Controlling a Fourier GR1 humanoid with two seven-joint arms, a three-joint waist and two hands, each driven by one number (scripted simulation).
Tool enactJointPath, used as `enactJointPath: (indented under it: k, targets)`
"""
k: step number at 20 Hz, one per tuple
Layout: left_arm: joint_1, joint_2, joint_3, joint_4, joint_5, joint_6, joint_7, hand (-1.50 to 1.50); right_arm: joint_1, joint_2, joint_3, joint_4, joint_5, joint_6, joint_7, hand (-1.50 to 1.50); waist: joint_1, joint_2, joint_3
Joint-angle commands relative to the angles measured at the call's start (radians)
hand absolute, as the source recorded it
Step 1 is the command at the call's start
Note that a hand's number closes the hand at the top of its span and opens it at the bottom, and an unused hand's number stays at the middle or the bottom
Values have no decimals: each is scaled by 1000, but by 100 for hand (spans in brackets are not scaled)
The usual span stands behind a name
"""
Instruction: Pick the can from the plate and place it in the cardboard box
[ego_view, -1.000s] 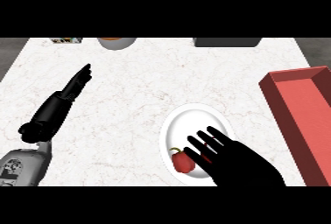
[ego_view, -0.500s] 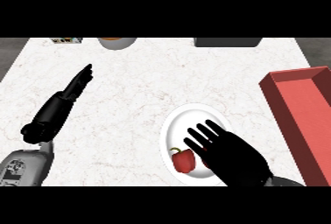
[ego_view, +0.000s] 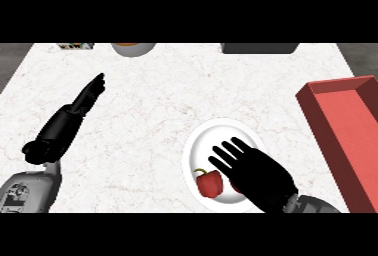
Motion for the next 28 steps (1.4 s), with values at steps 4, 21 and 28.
enactJointPath:
  k: [4, 21, 28]
  targets:
    - [-32, -20, 22, -13, -13, -14, 38, 0, -29, 69, -19, 91, 107, 1, -10, -150, 1, 0, 0]
    - [47, -75, 5, -31, -82, -12, -18, 0, 66, 41, -21, 276, 244, -426, -333, 150, 2, 0, 0]
    - [4, -42, 46, -25, -41, -36, -6, 0, -17, 303, -502, 449, 78, -370, 128, 150, -9, 22, 4]
